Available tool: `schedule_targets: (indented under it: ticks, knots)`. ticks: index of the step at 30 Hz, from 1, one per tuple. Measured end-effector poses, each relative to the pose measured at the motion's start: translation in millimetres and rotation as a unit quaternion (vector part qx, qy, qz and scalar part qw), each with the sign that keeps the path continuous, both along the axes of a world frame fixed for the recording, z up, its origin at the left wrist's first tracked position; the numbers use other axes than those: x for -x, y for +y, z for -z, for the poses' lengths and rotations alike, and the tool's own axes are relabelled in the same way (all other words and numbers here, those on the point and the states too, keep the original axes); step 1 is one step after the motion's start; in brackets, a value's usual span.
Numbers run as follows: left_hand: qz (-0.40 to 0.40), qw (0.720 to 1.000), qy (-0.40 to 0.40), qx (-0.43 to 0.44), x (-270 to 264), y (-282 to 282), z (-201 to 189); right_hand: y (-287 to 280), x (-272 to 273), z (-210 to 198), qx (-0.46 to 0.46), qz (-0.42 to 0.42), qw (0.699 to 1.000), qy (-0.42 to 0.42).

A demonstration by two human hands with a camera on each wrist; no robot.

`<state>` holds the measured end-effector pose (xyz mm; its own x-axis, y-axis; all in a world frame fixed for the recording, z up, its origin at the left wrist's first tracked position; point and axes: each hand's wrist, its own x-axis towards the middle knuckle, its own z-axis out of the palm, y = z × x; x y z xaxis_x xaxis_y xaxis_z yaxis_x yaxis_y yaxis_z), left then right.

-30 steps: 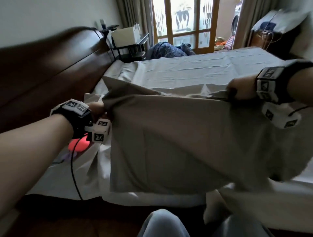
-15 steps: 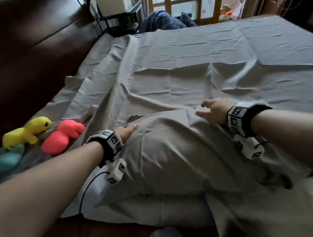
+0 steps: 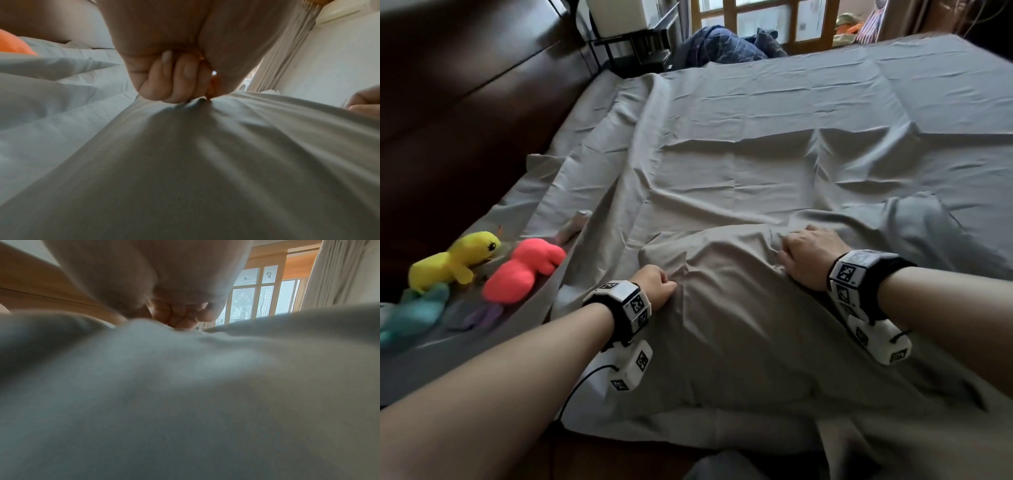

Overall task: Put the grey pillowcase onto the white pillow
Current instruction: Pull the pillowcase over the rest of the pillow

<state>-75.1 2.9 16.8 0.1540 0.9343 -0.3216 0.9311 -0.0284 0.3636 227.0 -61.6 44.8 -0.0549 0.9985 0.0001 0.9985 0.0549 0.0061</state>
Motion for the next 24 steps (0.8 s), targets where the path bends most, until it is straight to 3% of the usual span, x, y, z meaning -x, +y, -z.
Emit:
schedule_targets:
  ticks: [5, 9, 10, 13, 16, 19, 22, 24]
  knots:
    - [0.028, 0.999, -0.011, 0.019, 1.1, -17.9, -10.5, -16.2, 19.5, -2.9, 0.041, 0.023, 0.999, -0.027]
    - [0.017, 0.998, 0.057, 0.008, -1.5, -24.4, -11.8, -22.9, 26.6, -2.3, 0.001, 0.021, 1.0, -0.012]
    - [0.005, 0.998, 0.066, 0.01, -1.0, -24.3, -11.2, -26.2, 25.5, -5.8, -0.005, 0.001, 1.0, 0.006]
    - [-0.002, 0.999, 0.044, -0.009, 1.5, -28.0, -16.1, -40.2, 9.0, -39.1, 0.094, -0.058, 0.988, 0.105]
    - [0.091, 0.993, 0.02, -0.072, 0.5, -32.6, -25.8, -50.9, -17.3, -71.7, 0.088, -0.072, 0.971, 0.208]
    - [0.162, 0.978, 0.014, -0.132, -7.3, -39.9, -34.0, -68.8, -17.6, -81.8, 0.187, -0.073, 0.969, 0.143]
    - [0.172, 0.972, 0.06, -0.147, -14.2, -48.2, -35.3, -77.0, -10.2, -80.0, 0.159, -0.055, 0.973, 0.156]
    - [0.175, 0.97, 0.08, -0.15, -20.3, -54.5, -36.5, -79.0, -7.9, -78.7, 0.189, -0.064, 0.969, 0.144]
